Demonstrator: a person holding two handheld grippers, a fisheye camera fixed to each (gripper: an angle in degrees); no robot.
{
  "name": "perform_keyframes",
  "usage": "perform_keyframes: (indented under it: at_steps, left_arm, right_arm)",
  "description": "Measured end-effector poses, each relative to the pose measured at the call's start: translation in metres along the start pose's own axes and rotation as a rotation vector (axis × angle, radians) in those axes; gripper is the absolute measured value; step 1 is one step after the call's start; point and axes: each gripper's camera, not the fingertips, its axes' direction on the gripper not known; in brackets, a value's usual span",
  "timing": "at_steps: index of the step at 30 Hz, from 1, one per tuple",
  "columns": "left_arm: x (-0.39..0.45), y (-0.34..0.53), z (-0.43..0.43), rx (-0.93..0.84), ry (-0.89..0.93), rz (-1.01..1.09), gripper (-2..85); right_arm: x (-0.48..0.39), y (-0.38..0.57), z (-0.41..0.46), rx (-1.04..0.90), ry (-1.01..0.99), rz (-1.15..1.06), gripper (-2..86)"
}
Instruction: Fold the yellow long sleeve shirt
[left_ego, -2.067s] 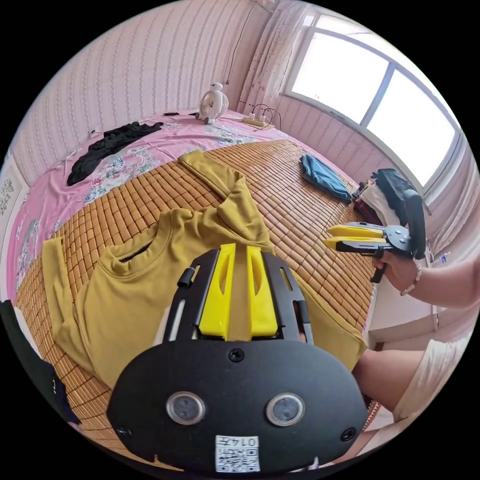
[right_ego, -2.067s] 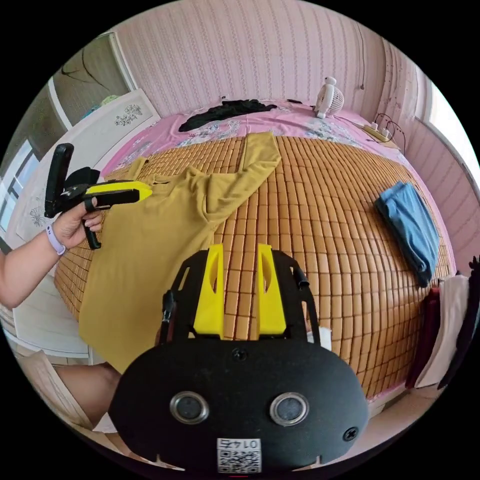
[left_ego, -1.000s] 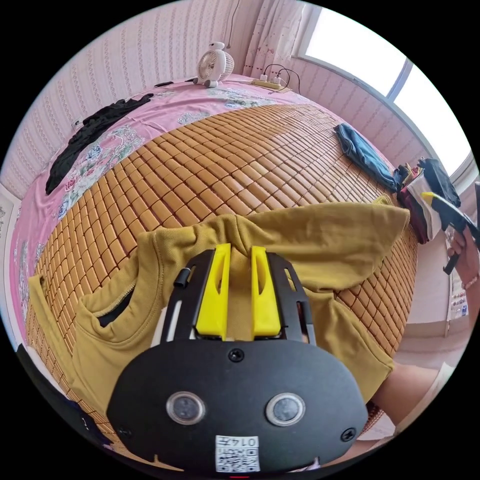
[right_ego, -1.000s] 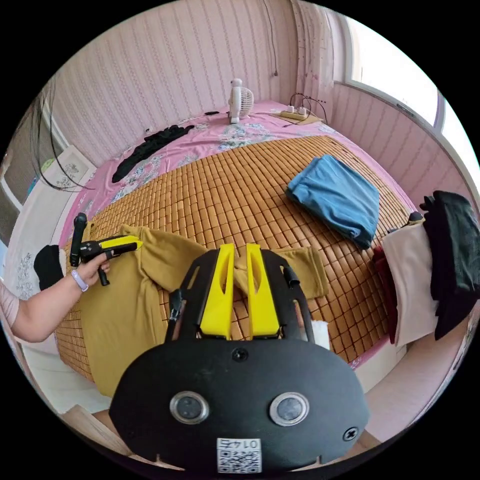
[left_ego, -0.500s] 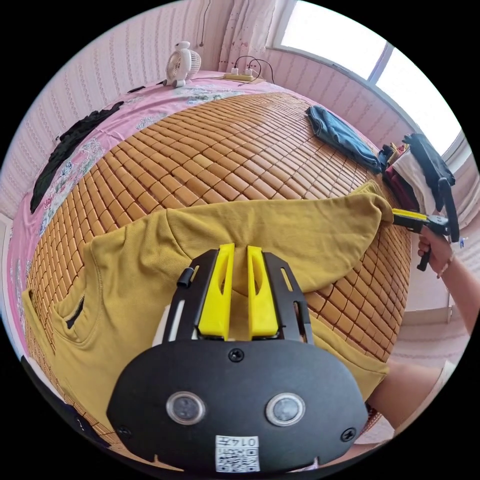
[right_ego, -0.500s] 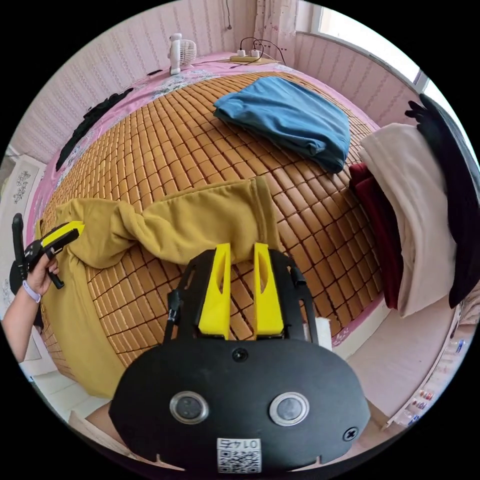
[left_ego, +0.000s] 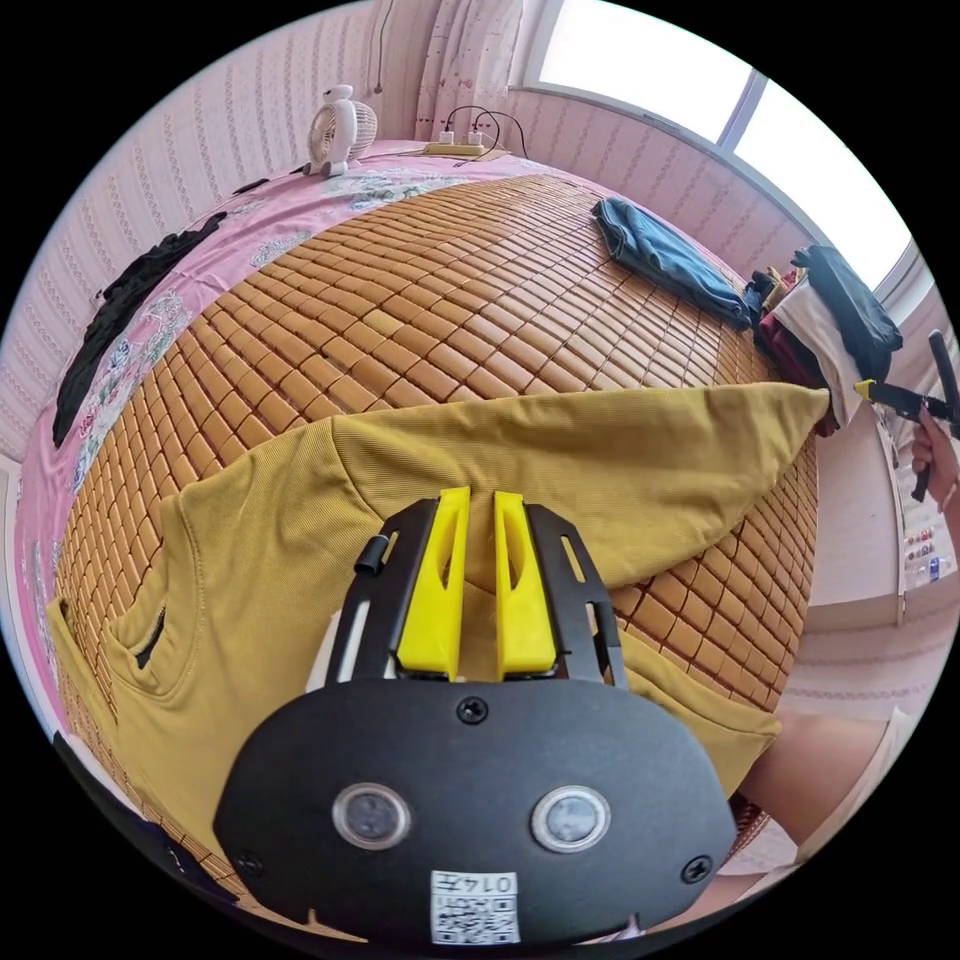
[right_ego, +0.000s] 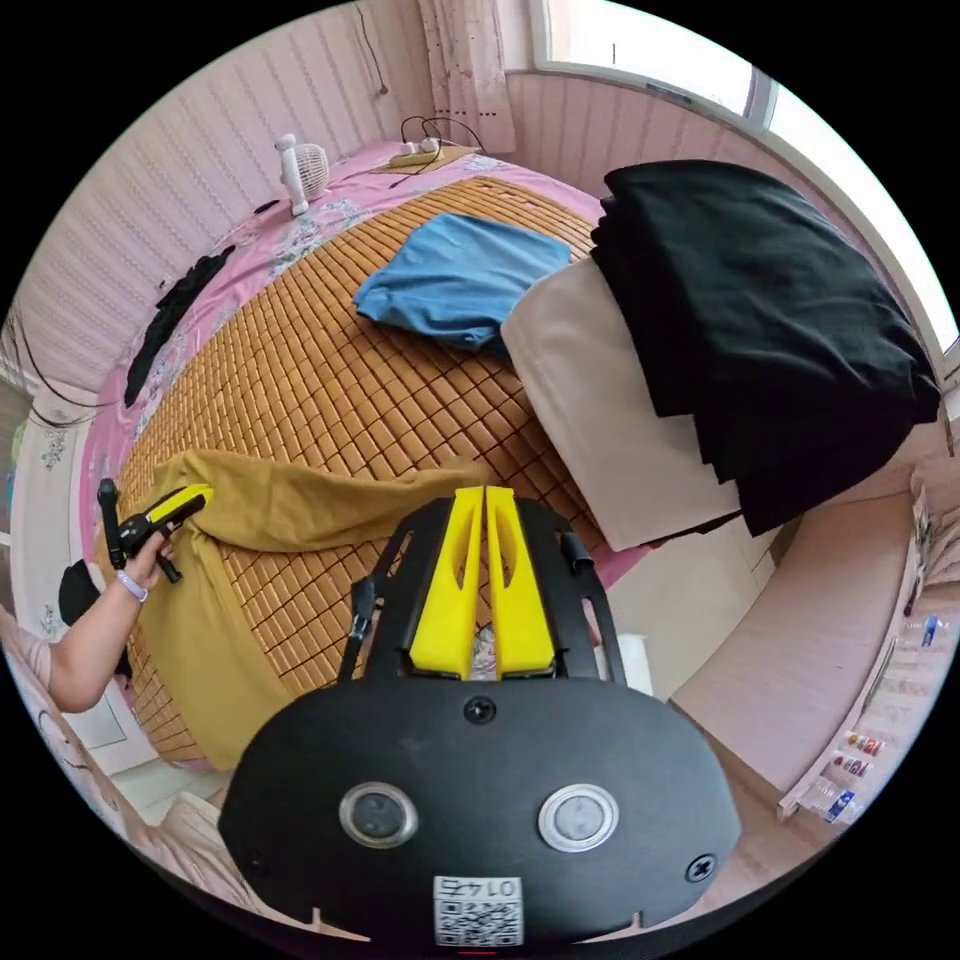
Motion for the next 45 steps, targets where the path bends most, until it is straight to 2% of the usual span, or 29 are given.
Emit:
perform_keyframes:
  at_steps: [5, 7, 9, 12, 16, 18, 19, 20, 23, 26, 28, 31, 33, 35, 38, 42, 45]
  left_arm:
    - [0.003, -0.002, 0.002, 0.008, -0.007, -0.012, 5.1]
    - [0.004, -0.004, 0.003, 0.006, -0.006, -0.016, 5.1]
    - [0.005, -0.005, 0.004, 0.007, -0.005, -0.024, 5.0]
    - [0.009, -0.005, 0.005, 0.014, -0.017, -0.014, 4.8]
    - [0.019, -0.006, 0.004, 0.011, -0.043, 0.018, 4.3]
    - [0.022, -0.008, 0.002, 0.001, -0.050, 0.015, 3.9]
    - [0.022, -0.009, 0.002, -0.002, -0.046, 0.009, 3.6]
    - [0.020, -0.011, 0.000, -0.008, -0.036, -0.009, 3.1]
    - [0.017, -0.015, -0.013, 0.017, -0.071, -0.044, 0.4]
    - [0.012, -0.017, -0.034, 0.098, -0.140, -0.046, 0.1]
    - [0.006, -0.021, -0.039, 0.086, -0.132, -0.066, 0.7]
    - [0.008, -0.029, -0.038, 0.080, -0.111, -0.039, 4.6]
    - [0.013, -0.037, -0.026, 0.038, -0.059, -0.030, 8.6]
    - [0.015, -0.042, -0.010, -0.046, -0.031, -0.047, 8.8]
    - [0.025, -0.039, -0.012, -0.019, -0.096, -0.008, 5.0]
    - [0.030, -0.040, -0.040, -0.042, -0.031, 0.105, -0.4]
    - [0.013, -0.044, -0.068, 0.014, -0.011, 0.052, -0.8]
  right_arm:
    - [-0.027, 0.008, 0.050, -0.017, 0.124, -0.116, 12.4]
    - [-0.028, 0.005, 0.067, -0.006, 0.126, -0.119, 12.8]
    - [-0.023, 0.001, 0.090, -0.074, 0.092, -0.110, 10.7]
    - [-0.009, 0.010, 0.091, -0.060, -0.054, -0.064, 5.7]
    - [0.005, 0.032, 0.074, -0.214, -0.156, -0.078, 4.4]
    - [0.023, 0.037, 0.044, -0.161, -0.274, 0.011, 4.9]
    - [0.041, 0.039, 0.019, -0.072, -0.330, 0.106, 5.9]
    - [0.058, 0.042, -0.003, 0.024, -0.314, 0.197, 6.9]
    - [0.075, 0.045, -0.022, 0.156, -0.153, 0.271, 8.5]
    - [0.069, 0.041, 0.012, 0.059, -0.135, 0.213, 9.1]
    - [0.060, 0.038, 0.038, 0.022, -0.132, 0.165, 10.0]
    - [0.046, 0.027, 0.077, 0.064, -0.147, 0.134, 10.7]
    - [0.042, 0.018, 0.102, 0.045, -0.238, 0.155, 10.0]
    - [0.037, 0.017, 0.130, -0.082, -0.257, 0.134, 6.3]
    - [0.039, 0.048, 0.110, -0.052, -0.261, 0.199, 3.9]
    - [0.038, 0.077, 0.063, -0.034, -0.323, 0.267, 4.1]
    - [0.062, 0.069, 0.045, 0.152, -0.374, 0.444, 6.5]
